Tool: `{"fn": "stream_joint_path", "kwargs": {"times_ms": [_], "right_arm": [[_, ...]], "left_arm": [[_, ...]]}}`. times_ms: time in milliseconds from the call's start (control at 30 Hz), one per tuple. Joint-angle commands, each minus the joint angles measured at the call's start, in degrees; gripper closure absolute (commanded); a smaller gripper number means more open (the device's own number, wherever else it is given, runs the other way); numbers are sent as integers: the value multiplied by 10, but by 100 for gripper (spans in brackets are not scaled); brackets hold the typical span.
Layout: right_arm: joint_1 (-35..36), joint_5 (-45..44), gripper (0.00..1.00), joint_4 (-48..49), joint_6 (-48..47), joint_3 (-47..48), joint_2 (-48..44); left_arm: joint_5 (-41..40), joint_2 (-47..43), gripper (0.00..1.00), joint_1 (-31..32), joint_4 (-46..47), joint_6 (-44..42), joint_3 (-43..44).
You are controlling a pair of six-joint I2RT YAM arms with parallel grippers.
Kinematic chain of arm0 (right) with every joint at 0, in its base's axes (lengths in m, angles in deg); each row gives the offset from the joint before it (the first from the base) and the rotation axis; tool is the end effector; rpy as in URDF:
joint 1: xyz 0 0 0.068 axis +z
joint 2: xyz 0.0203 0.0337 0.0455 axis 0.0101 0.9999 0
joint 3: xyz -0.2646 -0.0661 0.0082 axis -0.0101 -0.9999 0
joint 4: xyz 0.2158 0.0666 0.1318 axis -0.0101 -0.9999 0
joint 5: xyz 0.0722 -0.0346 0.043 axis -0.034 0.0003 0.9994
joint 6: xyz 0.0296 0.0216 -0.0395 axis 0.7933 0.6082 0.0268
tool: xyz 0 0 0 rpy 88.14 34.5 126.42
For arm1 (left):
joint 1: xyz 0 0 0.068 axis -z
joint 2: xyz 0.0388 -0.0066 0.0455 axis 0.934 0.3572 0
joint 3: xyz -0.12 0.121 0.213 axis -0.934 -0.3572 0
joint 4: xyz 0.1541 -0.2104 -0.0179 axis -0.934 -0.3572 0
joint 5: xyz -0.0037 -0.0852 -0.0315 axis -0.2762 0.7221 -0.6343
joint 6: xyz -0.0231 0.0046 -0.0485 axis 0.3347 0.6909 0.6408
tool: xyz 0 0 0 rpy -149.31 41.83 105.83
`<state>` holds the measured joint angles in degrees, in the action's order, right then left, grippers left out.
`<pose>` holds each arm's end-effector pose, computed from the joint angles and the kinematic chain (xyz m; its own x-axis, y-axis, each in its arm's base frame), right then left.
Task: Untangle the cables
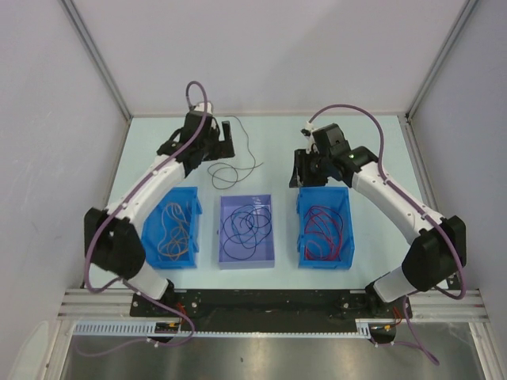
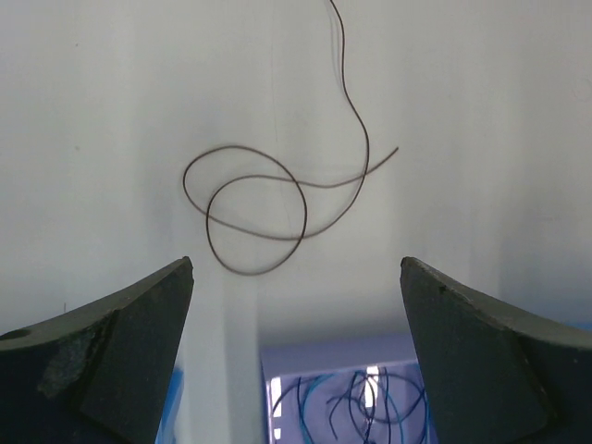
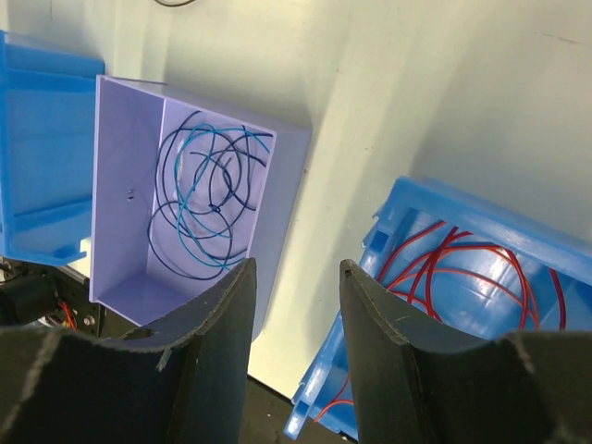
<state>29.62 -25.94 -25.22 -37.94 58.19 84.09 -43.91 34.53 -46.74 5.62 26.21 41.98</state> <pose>0.2789 0.1634 0.3192 -0.8175 -0.0945 -0.5681 -0.3503 0.8646 0.3603 0.3266 -0.1276 0.3257 -0.6157 -0.1395 -0.7756 0.0230 0.9806 -0.1947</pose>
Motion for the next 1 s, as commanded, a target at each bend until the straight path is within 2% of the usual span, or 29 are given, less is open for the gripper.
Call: {"fn": "stream_joint_path", "kwargs": {"times_ms": [0, 167, 567, 733, 967], "right_arm": [[1, 21, 54, 28, -20, 11, 8], [0, 27, 54, 26, -30, 10, 16], [0, 40, 55, 25, -38, 3, 25], [1, 43, 55, 25, -35, -1, 22], [5, 50, 55, 27, -34, -5, 30]], "left_arm": [[-25, 97, 2, 3, -14, 8, 102], [-20, 205, 3, 2, -33, -20, 226], [-5, 480, 9, 2, -82, -20, 506], [2, 520, 14, 1, -55, -26, 522], [4, 557, 27, 1, -27, -42, 541]]}}
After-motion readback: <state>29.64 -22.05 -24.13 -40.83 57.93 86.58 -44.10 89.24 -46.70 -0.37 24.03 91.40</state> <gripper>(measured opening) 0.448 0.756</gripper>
